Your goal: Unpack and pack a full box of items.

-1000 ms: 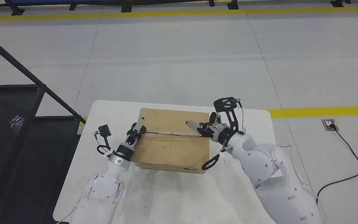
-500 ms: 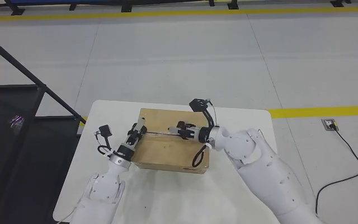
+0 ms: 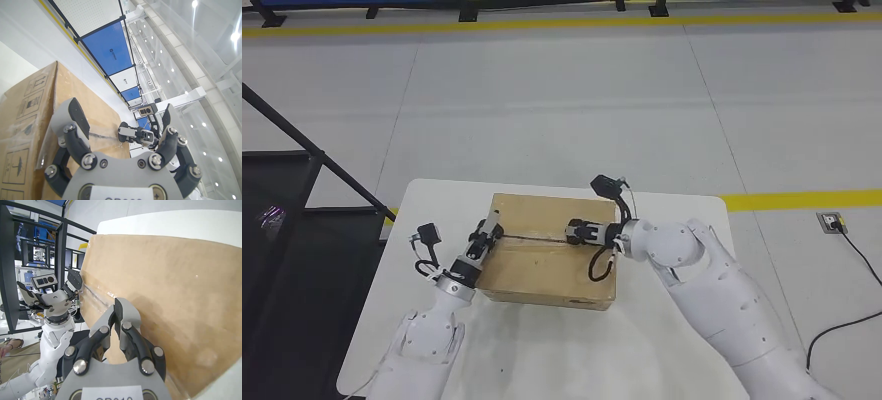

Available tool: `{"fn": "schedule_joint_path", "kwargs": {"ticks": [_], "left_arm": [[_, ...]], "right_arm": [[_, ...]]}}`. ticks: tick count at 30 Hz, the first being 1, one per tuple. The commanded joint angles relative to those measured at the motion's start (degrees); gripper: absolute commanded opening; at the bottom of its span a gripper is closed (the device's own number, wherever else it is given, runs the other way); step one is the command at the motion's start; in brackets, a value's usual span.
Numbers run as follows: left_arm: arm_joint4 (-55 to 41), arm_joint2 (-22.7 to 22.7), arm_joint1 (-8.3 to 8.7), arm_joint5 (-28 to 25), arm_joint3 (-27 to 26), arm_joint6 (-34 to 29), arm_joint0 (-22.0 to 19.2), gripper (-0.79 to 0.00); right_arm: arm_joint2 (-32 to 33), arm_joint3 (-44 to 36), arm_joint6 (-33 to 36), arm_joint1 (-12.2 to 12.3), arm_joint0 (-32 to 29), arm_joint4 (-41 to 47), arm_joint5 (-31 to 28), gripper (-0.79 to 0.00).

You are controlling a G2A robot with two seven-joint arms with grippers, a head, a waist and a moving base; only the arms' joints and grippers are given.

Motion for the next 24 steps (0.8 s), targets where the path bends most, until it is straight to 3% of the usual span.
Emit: {"fn": "schedule_joint_path", "kwargs": {"ticks": [1, 5, 16, 24], "left_arm": [[-0.1, -0.1, 0.01, -0.2, 0.0, -0.1, 0.0, 0.000], [-0.6, -0.4, 0.03, -0.4, -0.1, -0.3, 0.1, 0.000], [-2.6, -5.4, 0.49, -0.6, -3.0, 3.2, 2.7, 0.000], [-2.3, -7.4, 0.76, 1.0, 0.6, 3.3, 3.4, 0.000]], "right_arm": [[1.1, -0.6, 0.7, 0.4, -0.8, -0.7, 1.0, -0.785], [2.3, -2.0, 0.3, 1.2, -2.1, -4.6, 4.5, -0.785], [6.2, -7.1, 0.8, 2.5, -6.1, -4.5, 5.2, -0.785], [3.4, -4.2, -0.6, 1.4, -4.3, -2.2, 5.2, -0.785]]}}
